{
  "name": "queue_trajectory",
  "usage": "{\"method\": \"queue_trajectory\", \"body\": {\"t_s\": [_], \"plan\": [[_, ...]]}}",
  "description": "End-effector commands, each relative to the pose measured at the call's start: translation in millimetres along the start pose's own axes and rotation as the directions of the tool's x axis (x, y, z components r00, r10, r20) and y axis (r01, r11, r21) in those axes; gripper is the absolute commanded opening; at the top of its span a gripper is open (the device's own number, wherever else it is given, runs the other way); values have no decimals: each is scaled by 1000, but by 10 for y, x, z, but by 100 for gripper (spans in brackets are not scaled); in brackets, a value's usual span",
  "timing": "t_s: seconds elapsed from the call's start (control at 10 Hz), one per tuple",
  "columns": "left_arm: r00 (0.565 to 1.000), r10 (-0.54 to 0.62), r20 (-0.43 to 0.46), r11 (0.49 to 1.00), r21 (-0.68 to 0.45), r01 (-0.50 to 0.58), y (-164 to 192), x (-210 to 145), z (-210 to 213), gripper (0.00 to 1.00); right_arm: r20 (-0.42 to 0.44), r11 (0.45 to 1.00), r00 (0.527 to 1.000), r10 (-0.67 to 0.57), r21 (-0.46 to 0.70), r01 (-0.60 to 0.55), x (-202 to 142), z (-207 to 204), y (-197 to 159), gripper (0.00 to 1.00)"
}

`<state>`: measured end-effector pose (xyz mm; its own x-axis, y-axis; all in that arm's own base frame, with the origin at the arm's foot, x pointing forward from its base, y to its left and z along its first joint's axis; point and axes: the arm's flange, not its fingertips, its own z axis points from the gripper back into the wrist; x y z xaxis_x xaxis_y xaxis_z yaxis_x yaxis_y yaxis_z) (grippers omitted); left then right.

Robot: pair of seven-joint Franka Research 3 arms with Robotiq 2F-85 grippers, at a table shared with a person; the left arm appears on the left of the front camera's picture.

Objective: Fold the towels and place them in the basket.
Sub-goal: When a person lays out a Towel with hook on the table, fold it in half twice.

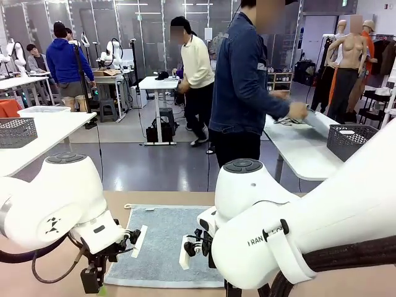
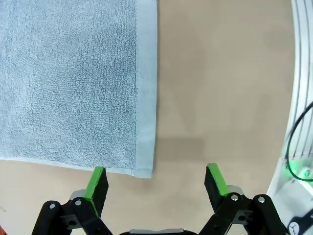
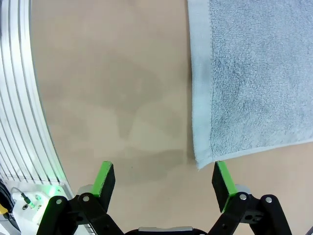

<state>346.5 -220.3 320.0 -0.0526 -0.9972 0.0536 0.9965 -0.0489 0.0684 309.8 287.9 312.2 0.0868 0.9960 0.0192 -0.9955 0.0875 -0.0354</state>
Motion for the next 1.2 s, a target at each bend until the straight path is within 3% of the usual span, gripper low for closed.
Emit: {"method": "queue_trajectory", "body": {"t_s": [0.0,1.1], "plan": [[1000,-1,9,1000,-8,1,12,-10,-81,100,16,999,999,32,-3,-32,2,-112,-102,100],[1000,-1,22,1000,-24,1,135,-41,-339,100,14,997,999,51,-52,-50,-46,-259,-347,100]]}}
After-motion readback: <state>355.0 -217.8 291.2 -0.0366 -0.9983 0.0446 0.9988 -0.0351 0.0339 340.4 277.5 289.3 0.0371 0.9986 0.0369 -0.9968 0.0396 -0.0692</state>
